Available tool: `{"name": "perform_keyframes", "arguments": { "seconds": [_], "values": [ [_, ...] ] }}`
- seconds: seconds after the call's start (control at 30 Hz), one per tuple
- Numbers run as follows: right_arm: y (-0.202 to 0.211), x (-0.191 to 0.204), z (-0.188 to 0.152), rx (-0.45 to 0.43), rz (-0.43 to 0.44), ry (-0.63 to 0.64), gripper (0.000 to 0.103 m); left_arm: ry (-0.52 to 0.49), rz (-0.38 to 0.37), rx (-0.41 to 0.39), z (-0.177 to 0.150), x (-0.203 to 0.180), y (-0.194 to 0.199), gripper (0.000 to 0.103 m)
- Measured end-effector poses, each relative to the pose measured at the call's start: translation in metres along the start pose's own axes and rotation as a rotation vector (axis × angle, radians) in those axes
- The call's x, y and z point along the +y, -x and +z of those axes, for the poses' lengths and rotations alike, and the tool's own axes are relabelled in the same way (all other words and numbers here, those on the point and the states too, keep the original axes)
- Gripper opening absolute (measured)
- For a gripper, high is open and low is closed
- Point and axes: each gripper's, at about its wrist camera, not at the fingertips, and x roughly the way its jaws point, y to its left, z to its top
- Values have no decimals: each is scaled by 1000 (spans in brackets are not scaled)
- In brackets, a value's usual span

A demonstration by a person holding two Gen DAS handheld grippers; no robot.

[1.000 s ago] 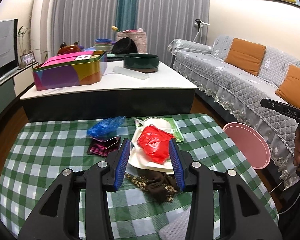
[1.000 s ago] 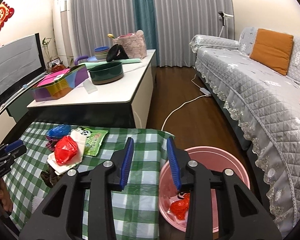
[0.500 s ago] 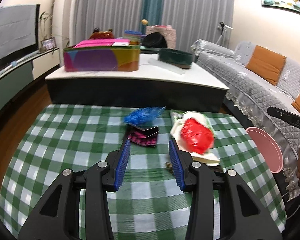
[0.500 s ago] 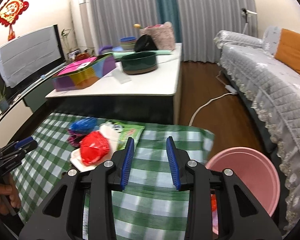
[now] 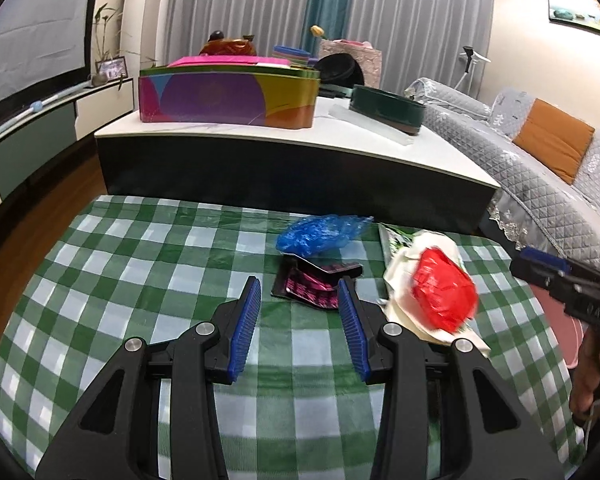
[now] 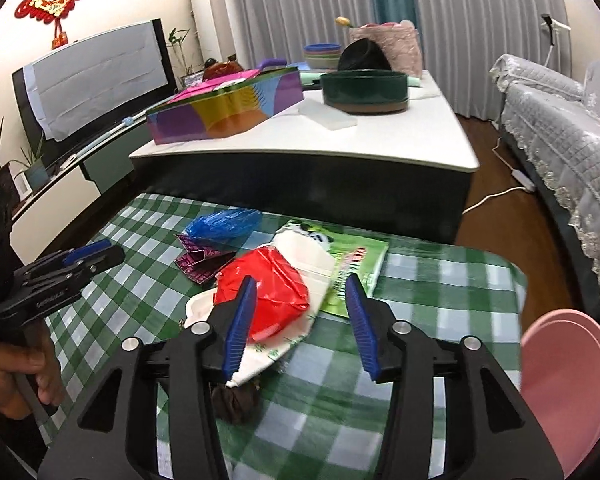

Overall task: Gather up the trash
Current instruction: 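Reach the left gripper to the pink-black pouch while the right gripper grasps the red bag on white paper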

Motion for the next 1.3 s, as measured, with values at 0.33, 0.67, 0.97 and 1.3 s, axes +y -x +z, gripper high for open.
{"name": "perform_keyframes", "arguments": {
  "seconds": [0.33, 0.67, 0.97, 1.3],
  "values": [
    [-39, 19, -4, 53, 54, 80, 80, 49, -15, 22, 14, 7, -43, 40],
    [-71, 30, -11, 141, 73, 118, 85, 98, -38, 101, 14, 8, -80, 41],
    [-70, 25, -12, 152, 61, 109, 76, 96, -65, 158, 9, 0, -87, 13],
    [-39, 16, -6, 95, 45, 90, 76, 63, -73, 136, 10, -9, -62, 0]
  ]
}}
